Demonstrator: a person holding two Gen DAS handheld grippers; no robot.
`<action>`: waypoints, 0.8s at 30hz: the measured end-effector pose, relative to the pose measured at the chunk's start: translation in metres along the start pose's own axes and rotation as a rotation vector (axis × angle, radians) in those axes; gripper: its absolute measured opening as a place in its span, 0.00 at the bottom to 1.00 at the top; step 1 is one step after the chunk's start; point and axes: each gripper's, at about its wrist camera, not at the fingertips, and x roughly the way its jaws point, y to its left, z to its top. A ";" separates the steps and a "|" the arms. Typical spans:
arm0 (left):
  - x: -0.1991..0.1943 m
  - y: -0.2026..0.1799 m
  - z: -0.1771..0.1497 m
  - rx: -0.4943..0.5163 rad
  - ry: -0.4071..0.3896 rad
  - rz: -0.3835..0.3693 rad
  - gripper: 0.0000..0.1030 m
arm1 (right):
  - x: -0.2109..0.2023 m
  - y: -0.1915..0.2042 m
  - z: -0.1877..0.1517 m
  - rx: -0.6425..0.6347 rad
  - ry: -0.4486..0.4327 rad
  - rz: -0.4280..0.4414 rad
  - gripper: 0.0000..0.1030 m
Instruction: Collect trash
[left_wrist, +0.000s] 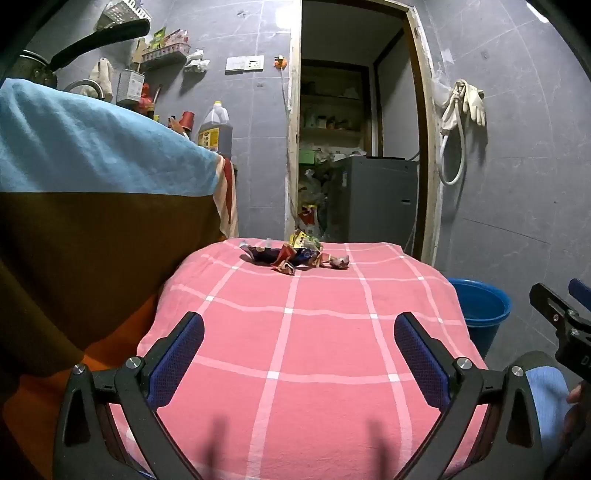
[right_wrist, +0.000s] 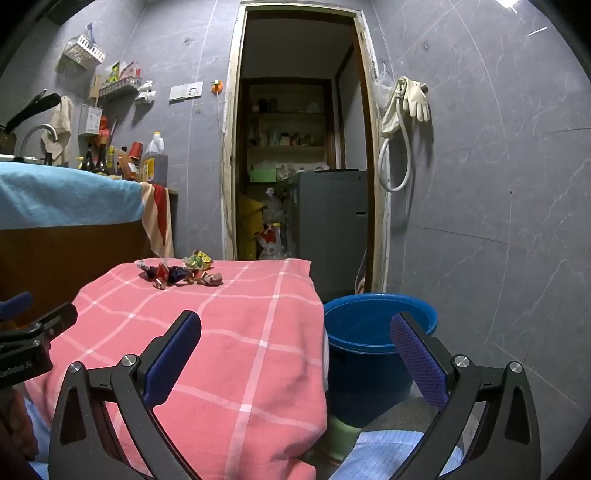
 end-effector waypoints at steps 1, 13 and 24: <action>0.000 0.000 0.000 0.000 -0.001 0.001 0.98 | 0.000 0.000 0.000 0.001 0.002 0.000 1.00; 0.009 -0.010 0.001 0.003 0.001 0.000 0.98 | 0.000 0.001 -0.001 0.009 0.006 0.001 1.00; 0.010 -0.008 0.003 0.001 0.002 0.000 0.98 | 0.001 0.001 -0.001 0.010 0.010 0.002 1.00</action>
